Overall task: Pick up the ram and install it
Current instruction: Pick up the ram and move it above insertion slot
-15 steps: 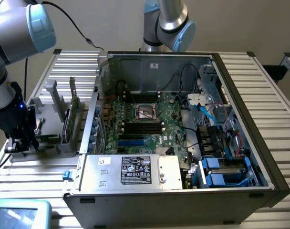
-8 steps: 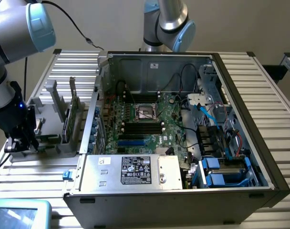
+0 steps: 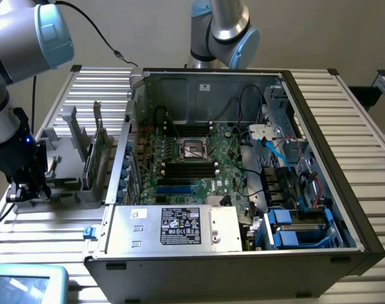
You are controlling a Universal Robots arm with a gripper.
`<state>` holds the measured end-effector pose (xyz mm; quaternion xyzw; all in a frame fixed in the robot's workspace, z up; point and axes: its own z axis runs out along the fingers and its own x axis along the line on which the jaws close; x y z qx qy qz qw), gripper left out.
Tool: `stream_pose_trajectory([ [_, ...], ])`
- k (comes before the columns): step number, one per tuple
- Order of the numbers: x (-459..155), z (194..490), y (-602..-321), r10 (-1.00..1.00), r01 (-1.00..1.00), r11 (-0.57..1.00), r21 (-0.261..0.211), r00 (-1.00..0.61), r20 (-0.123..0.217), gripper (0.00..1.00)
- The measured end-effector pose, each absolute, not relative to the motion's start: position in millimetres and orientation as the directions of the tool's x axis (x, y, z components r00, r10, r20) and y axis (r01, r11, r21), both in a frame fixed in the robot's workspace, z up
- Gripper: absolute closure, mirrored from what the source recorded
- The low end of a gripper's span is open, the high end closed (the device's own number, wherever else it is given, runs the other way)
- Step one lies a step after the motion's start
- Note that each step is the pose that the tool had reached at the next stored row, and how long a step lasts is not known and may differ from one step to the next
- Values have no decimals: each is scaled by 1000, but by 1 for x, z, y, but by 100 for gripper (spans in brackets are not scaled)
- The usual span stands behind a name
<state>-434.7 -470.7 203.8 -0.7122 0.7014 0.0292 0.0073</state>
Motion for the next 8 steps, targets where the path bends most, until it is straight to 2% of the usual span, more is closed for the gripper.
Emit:
stream_pose_trajectory([
  [8, -435, 204, -471, -999, -999, -16, 31, 14, -52, 89],
])
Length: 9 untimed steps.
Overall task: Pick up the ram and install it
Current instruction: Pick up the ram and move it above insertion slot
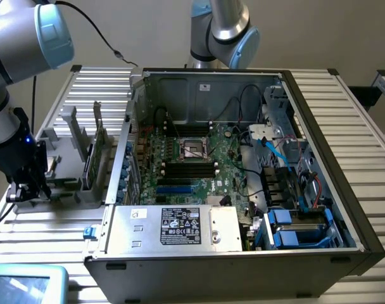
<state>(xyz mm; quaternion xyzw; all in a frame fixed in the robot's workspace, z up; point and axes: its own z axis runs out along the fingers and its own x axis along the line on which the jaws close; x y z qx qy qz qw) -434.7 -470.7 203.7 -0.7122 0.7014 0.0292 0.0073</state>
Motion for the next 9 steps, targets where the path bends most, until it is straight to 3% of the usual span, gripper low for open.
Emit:
stream_pose_trajectory([
  [4, -435, 204, -471, -999, -999, -16, 31, 15, -52, 89],
  [9, -435, 225, -471, -999, -999, -16, 31, 14, -52, 89],
])
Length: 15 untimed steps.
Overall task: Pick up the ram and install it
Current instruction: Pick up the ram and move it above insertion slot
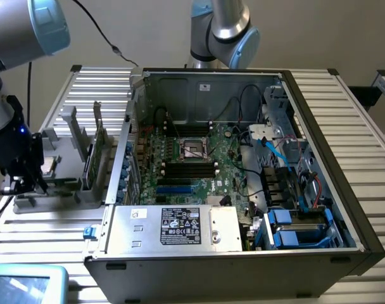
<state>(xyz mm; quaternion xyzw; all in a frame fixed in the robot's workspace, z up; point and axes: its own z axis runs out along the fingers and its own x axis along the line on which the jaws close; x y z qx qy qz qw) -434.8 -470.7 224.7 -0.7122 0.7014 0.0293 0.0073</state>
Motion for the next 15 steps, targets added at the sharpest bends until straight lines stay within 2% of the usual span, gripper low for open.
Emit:
stream_pose_trajectory([
  [15, -435, 292, -471, -999, -999, -16, 31, 14, -51, 89],
])
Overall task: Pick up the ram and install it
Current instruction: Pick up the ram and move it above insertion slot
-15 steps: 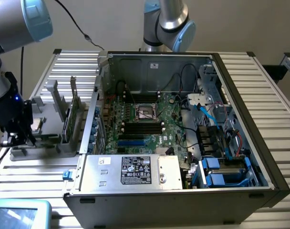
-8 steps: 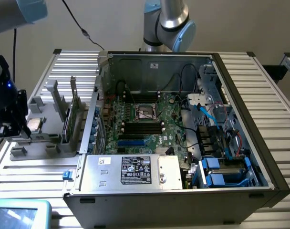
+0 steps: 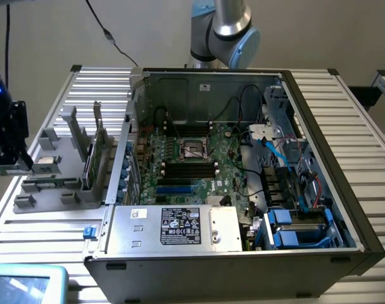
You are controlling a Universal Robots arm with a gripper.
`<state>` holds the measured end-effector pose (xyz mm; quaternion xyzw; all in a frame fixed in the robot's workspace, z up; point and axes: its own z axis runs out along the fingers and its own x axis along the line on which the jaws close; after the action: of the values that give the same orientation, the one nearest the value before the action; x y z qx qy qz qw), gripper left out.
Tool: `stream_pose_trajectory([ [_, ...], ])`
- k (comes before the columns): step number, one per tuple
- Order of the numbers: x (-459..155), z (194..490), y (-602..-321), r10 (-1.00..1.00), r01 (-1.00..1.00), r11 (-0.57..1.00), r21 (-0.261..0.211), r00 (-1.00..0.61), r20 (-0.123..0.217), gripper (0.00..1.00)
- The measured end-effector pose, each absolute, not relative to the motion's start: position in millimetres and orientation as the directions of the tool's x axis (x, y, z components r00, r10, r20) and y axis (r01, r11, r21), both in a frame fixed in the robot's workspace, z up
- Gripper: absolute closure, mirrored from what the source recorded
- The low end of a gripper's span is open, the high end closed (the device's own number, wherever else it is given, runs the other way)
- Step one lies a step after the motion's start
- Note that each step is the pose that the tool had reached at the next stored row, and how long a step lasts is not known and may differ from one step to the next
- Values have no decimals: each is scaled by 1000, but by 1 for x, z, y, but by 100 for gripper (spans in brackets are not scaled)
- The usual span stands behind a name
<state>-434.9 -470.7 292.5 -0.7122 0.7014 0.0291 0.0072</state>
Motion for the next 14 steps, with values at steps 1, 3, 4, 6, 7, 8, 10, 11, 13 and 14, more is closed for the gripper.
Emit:
stream_pose_trajectory([
  [1, -435, 297, -471, -999, -999, -16, 31, 14, -52, 89],
  [3, -435, 306, -471, -999, -999, -16, 31, 14, -51, 89],
  [4, -435, 311, -471, -999, -999, -16, 31, 14, -51, 89],
  [6, -435, 320, -471, -999, -999, -16, 31, 15, -50, 89],
  [7, -435, 324, -471, -999, -999, -16, 31, 15, -50, 89],
  [8, -435, 329, -471, -999, -999, -16, 31, 15, -49, 89],
  [10, -435, 338, -471, -999, -999, -16, 31, 14, -49, 89],
  [11, -435, 342, -471, -999, -999, -16, 31, 14, -49, 89],
  [13, -435, 351, -471, -999, -999, -16, 31, 14, -49, 89],
  [14, -435, 356, -471, -999, -999, -16, 31, 14, -49, 89],
])
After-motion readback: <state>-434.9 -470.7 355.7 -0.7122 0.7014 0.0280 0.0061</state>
